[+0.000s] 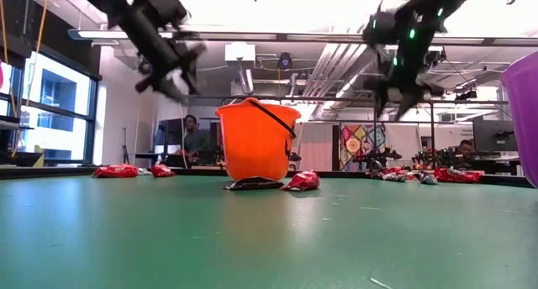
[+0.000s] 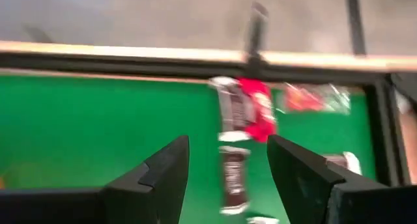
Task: Sort candy by brand, put in halloween buckets
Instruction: Put the red gummy into the pink bucket, then put the blue gummy into the pink bucket, then put the green gummy into the pink bucket
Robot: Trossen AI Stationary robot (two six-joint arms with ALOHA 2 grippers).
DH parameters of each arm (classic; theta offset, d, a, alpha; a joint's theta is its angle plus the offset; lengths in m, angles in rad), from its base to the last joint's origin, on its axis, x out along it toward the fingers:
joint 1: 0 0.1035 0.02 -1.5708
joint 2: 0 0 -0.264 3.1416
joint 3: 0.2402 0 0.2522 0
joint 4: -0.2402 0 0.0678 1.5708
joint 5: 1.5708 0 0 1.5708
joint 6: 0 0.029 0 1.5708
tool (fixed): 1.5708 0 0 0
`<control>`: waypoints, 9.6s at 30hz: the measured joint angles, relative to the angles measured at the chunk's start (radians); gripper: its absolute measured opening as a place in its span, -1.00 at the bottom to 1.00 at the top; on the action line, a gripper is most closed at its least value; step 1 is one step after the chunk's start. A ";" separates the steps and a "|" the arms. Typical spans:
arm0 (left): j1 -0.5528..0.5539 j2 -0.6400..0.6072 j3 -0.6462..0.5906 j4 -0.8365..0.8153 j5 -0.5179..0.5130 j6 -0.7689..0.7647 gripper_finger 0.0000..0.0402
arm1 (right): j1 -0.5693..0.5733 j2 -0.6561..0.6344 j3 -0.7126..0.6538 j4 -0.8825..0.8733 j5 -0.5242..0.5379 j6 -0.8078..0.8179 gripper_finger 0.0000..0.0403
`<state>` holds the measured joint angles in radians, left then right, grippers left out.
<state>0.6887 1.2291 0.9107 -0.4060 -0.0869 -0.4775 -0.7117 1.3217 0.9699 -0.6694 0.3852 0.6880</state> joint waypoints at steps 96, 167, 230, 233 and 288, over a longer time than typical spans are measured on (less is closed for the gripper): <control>-0.111 -0.206 0.000 -0.067 0.421 0.209 -0.02 | 0.748 0.407 0.181 0.999 -0.298 -0.262 -1.00; -0.109 -0.097 0.000 -0.417 -0.097 -0.165 -0.02 | 0.785 0.317 0.213 0.234 -0.436 -0.506 0.01; 0.068 0.359 0.002 -0.243 -0.111 -0.194 -1.00 | 0.339 0.191 0.127 -0.111 -0.379 -0.659 0.01; 0.025 0.236 0.002 -0.290 -0.097 -0.173 -1.00 | 0.339 0.191 0.127 -0.091 -0.379 -0.669 0.01; -0.857 -0.241 0.005 -0.453 0.466 -0.849 0.04 | 0.338 0.191 0.127 0.069 -0.382 -0.821 0.01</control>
<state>-0.1679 0.9884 0.9154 -0.8590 0.3786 -1.3266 -0.3737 1.5127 1.0973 -0.6006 0.0032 -0.1334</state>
